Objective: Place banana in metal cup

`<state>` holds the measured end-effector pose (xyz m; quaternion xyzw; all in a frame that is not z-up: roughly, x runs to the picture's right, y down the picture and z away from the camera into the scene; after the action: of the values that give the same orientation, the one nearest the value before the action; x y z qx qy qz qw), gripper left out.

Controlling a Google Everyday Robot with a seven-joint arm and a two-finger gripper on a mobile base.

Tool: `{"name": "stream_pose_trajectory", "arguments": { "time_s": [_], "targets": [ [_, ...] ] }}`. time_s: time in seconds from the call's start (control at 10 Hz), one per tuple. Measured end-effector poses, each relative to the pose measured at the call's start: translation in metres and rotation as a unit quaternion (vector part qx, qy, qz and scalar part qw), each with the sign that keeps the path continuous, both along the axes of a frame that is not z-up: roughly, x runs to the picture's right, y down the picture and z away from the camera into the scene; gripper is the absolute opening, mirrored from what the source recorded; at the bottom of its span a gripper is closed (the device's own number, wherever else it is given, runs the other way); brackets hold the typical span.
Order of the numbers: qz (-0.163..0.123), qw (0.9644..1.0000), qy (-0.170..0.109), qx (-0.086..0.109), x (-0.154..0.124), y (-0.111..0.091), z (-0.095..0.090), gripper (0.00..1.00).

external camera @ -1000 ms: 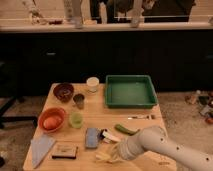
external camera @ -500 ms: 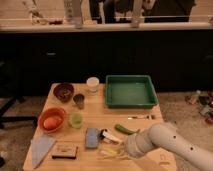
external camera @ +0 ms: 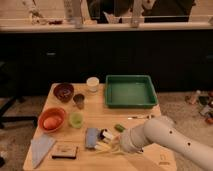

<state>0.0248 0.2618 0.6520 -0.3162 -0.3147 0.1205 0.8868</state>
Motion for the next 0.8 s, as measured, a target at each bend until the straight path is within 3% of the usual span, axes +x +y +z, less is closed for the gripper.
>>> {"name": "stream_pose_trajectory", "arguments": {
  "time_s": [0.1,0.8],
  "targets": [
    [-0.005,0.9999,-0.009,0.003,-0.0101,-0.0059,-0.004,0.0],
    [-0.006,0.9999,-0.011,0.003,-0.0104,-0.0053,-0.0036,0.0]
  ]
}}
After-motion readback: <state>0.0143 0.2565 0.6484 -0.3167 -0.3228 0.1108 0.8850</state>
